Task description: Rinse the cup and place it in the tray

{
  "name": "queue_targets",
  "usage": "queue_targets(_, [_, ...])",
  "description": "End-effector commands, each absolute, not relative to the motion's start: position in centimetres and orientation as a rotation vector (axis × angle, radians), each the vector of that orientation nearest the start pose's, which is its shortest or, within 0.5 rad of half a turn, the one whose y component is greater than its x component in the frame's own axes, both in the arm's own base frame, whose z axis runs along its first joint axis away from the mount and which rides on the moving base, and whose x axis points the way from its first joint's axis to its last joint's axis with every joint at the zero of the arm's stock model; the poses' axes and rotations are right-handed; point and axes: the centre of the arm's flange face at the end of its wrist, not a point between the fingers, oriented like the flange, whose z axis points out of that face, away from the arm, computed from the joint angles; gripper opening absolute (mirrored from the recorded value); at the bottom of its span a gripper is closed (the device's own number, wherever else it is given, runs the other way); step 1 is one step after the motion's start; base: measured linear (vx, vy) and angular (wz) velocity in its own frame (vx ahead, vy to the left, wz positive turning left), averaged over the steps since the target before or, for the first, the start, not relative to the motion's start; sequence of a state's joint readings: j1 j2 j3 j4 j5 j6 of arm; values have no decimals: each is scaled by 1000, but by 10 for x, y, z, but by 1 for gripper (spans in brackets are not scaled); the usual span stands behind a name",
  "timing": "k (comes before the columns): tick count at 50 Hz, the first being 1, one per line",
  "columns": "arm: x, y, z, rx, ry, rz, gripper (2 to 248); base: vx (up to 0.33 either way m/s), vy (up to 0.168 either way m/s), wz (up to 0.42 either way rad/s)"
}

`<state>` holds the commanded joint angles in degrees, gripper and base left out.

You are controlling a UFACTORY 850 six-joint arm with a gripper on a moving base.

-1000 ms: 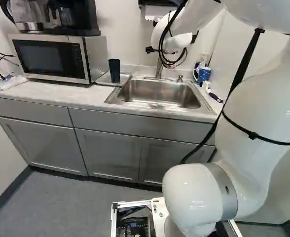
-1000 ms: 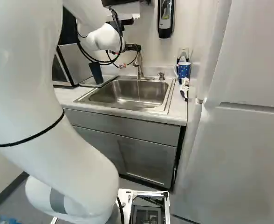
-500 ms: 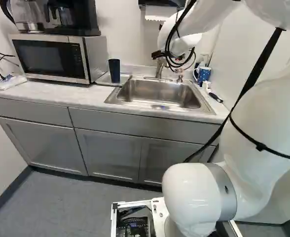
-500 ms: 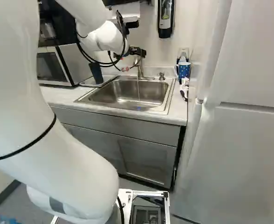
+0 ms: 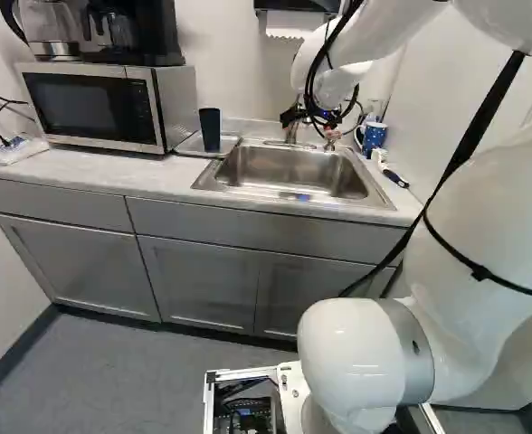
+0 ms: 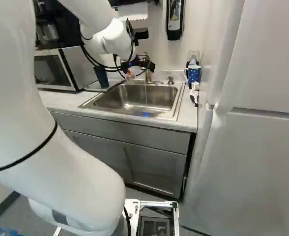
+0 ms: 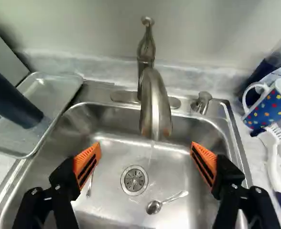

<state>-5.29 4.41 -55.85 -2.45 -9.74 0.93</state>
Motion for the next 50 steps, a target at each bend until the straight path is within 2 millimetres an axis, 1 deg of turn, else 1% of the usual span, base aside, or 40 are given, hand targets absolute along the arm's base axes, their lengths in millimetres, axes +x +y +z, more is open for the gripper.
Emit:
queue_targets(24, [465,-45,599,-3036,114,-986,247,0,0,0])
queue_targets(39, [466,-45,599,-3031,115,-998,247,0,0,0])
queue_targets(50, [472,-44,604,-2968,143,-1126,247,0,0,0])
